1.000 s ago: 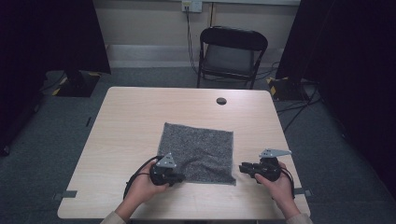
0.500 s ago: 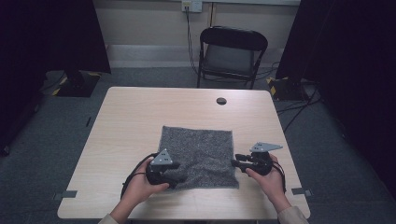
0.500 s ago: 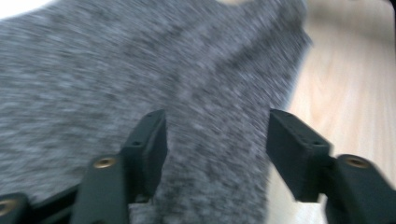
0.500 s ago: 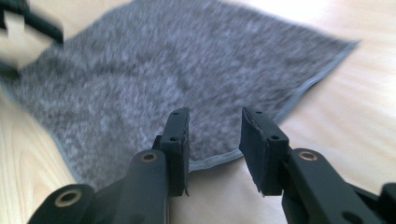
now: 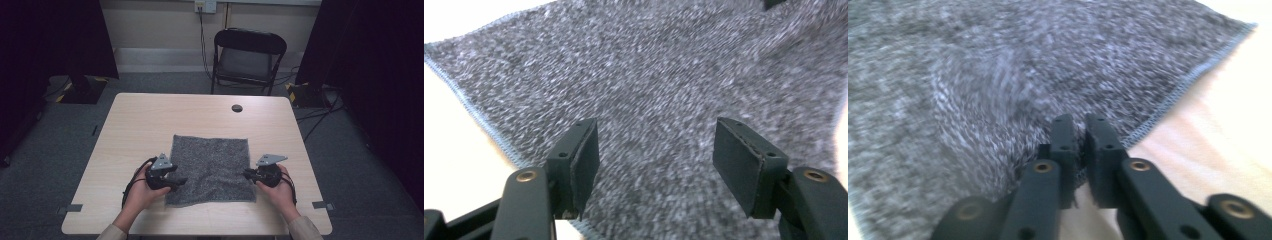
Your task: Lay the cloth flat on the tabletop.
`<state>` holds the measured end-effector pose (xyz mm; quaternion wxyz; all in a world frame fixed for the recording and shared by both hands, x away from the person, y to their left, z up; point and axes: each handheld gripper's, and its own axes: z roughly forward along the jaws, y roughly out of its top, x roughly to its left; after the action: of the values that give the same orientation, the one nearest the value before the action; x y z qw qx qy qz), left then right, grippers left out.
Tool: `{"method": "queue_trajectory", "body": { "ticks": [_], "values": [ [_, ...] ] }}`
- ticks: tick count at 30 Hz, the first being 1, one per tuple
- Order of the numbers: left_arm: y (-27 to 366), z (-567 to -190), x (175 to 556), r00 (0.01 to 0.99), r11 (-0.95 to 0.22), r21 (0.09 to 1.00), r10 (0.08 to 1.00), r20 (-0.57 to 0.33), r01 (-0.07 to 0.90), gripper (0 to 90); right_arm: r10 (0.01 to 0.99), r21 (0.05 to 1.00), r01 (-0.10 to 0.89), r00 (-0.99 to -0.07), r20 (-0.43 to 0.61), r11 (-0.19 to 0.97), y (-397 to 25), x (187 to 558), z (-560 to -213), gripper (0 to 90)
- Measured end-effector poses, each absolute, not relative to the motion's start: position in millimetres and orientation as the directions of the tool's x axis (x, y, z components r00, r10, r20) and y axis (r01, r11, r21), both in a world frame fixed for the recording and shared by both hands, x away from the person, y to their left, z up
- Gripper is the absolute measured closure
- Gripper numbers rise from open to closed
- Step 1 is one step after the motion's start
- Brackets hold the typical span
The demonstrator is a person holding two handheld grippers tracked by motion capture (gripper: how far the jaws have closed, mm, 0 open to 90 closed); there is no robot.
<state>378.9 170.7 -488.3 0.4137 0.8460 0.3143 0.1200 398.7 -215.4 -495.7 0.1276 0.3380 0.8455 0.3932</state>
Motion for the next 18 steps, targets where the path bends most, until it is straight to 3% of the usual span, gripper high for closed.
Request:
{"method": "queue_trajectory", "body": {
  "ticks": [4,9,18],
  "values": [
    [170.9,-493.1,381.3,0.774,-0.470,0.767,0.631,-0.055,0.437,36.0,0.710,0.751,0.488,-0.704,0.036,0.445,-220.9,411.7,-494.7,87.1],
    [171.2,-497.7,382.7,0.772,-0.478,0.761,0.634,-0.046,0.438,36.2,0.742,0.775,0.480,-0.670,0.022,0.411,-230.8,422.2,-490.5,76.4],
    [175.1,-497.5,382.7,0.758,-0.486,0.760,0.652,-0.014,0.432,37.3,0.678,0.803,0.435,-0.734,0.052,0.409,-244.6,377.0,-473.0,69.5]
  ]
}}
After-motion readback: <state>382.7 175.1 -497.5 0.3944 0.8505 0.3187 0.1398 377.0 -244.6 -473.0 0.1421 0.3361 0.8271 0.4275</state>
